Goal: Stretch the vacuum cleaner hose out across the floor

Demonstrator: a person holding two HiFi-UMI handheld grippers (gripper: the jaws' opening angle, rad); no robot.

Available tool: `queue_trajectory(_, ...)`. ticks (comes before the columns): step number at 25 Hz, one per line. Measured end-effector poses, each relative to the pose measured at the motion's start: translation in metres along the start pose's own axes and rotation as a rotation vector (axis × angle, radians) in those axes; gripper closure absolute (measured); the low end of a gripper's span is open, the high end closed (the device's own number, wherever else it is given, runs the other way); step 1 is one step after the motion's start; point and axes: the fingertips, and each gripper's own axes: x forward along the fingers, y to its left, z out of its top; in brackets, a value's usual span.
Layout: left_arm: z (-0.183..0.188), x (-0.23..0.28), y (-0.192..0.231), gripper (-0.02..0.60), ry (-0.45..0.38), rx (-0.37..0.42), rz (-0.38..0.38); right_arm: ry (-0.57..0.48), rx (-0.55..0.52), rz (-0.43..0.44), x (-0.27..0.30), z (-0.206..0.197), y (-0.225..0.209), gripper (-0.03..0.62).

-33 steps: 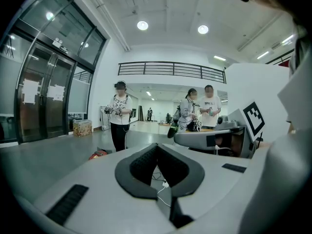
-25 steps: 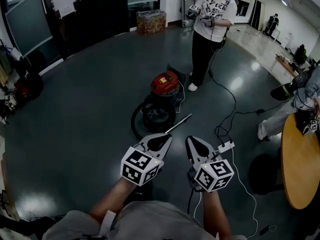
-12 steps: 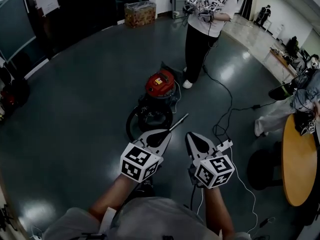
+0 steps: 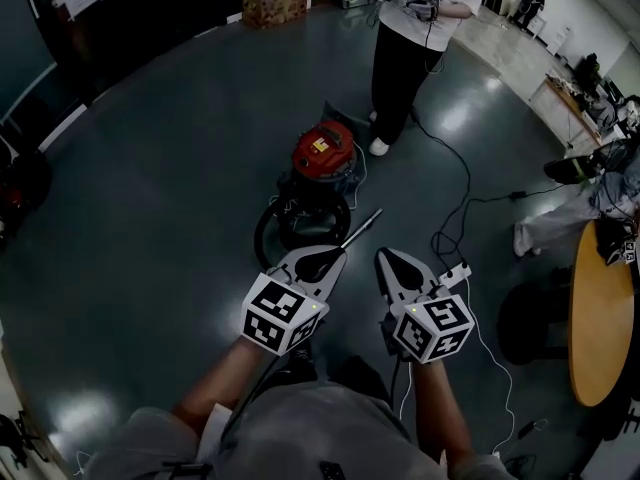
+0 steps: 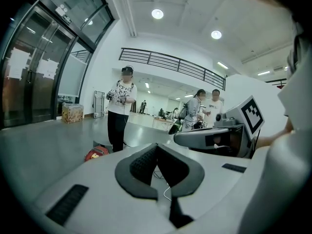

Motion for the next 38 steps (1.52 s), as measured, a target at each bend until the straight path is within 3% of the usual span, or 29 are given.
queue_trajectory(7, -0.011, 0.015, 0.022, 0.574, 0.019, -0.040, 0.061, 0.045, -0.012, 0.053, 0.027, -0.007, -0.015, 0.589)
queue_trajectory(22, -0.016, 0.074, 0.025, 0.574, 0.066, -0.059, 0.298, 0.089, -0.101, 0.242, 0.052, -0.003, -0.093, 0.589)
queue_trajectory(27, -0.028, 0.088, 0.032, 0.574, 0.081, -0.052, 0.348, 0.126, -0.134, 0.303, 0.062, -0.022, -0.104, 0.589)
queue_trajectory(32, -0.070, 0.093, 0.072, 0.574, 0.064, -0.080, 0.406, 0.193, -0.157, 0.335, 0.090, -0.066, -0.109, 0.589)
queue_trajectory(38, -0.179, 0.091, 0.147, 0.574, 0.141, -0.147, 0.444, 0.371, -0.227, 0.327, 0.155, -0.175, -0.112, 0.589)
